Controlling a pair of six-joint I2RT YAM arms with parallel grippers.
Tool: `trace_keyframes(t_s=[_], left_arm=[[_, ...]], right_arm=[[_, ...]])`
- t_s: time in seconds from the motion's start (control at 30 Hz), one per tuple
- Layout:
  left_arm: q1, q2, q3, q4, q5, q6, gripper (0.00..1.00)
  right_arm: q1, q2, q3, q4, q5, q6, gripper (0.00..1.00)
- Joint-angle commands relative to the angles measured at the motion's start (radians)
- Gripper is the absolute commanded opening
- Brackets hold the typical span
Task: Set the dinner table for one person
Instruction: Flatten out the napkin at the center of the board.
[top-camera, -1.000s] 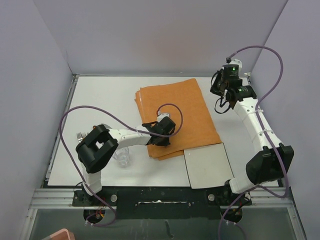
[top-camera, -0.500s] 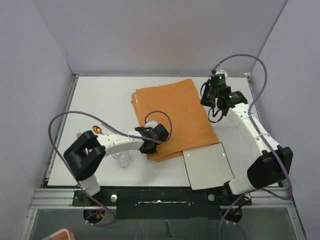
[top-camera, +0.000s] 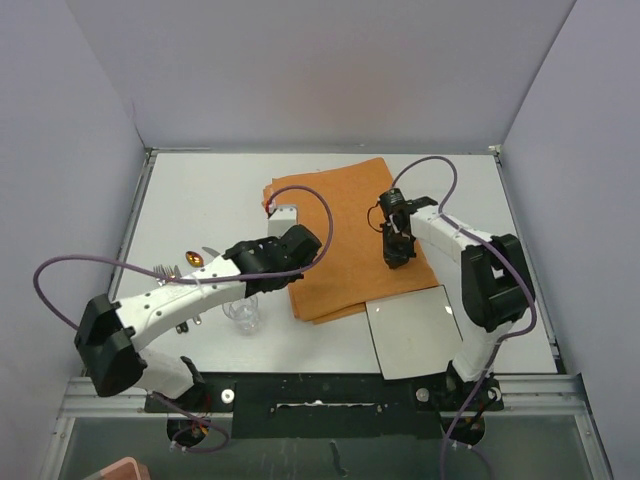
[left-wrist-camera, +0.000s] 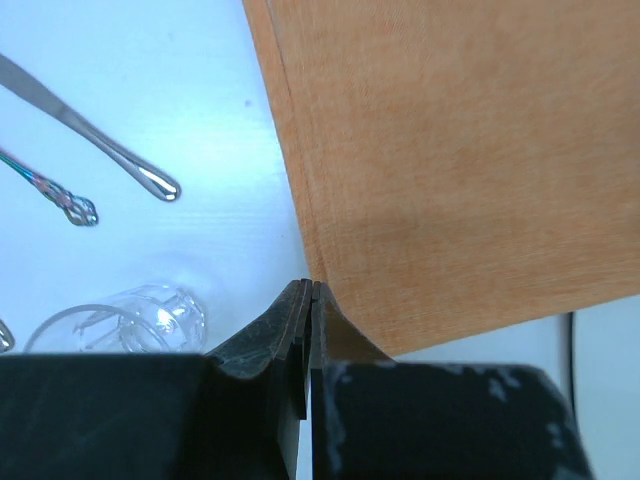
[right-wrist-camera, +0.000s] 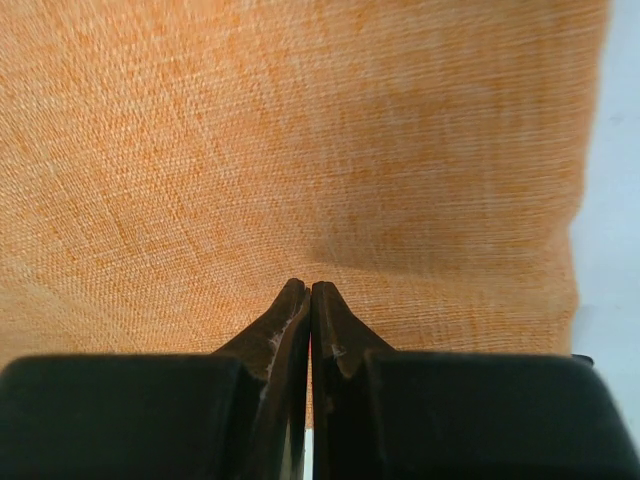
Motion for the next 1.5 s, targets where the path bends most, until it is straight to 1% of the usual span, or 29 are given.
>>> trace_keyframes(t_s=[0.0, 0.17, 0.33, 0.57, 0.67, 1.0, 1.1, 1.2, 1.3, 1.47], left_arm=[[-0.003, -0.141, 0.085, -0.040, -0.092, 0.045, 0.00], [-0.004, -0.171, 0.120, -0.103, -0.117, 0.022, 0.00], [-0.004, -0.197, 0.128, -0.123, -0.123, 0.022, 0.00], [-0.006, -0.195, 0.143, -0.129, -0.130, 0.035, 0.00], [-0.006, -0.196, 0.141, -0.122, -0.130, 0.040, 0.00], [-0.005, -0.184, 0.159, -0.109, -0.133, 0.080, 0.00], [-0.005, -0.184, 0.159, -0.110, -0.129, 0.082, 0.00], [-0.004, -0.183, 0.162, -0.111, -0.125, 0.093, 0.00], [-0.005, -0.175, 0.164, -0.108, -0.122, 0.104, 0.00], [-0.007, -0.165, 0.145, -0.120, -0.094, 0.087, 0.00]], right_arm=[[0.035, 0.022, 0.035, -0.020, -0.027, -0.023, 0.00], [0.090, 0.103, 0.095, -0.022, -0.049, -0.023, 0.00], [0.160, 0.200, 0.211, -0.036, -0.082, -0.032, 0.00], [0.234, 0.298, 0.300, -0.032, -0.127, -0.029, 0.00], [0.255, 0.330, 0.314, -0.019, -0.144, -0.024, 0.00], [0.301, 0.453, 0.456, -0.005, -0.203, 0.008, 0.00], [0.310, 0.483, 0.508, -0.027, -0.200, 0.006, 0.00], [0.300, 0.463, 0.489, -0.028, -0.190, 0.009, 0.00], [0.283, 0.404, 0.403, 0.002, -0.179, 0.017, 0.00], [0.242, 0.298, 0.299, 0.009, -0.089, 0.032, 0.00]])
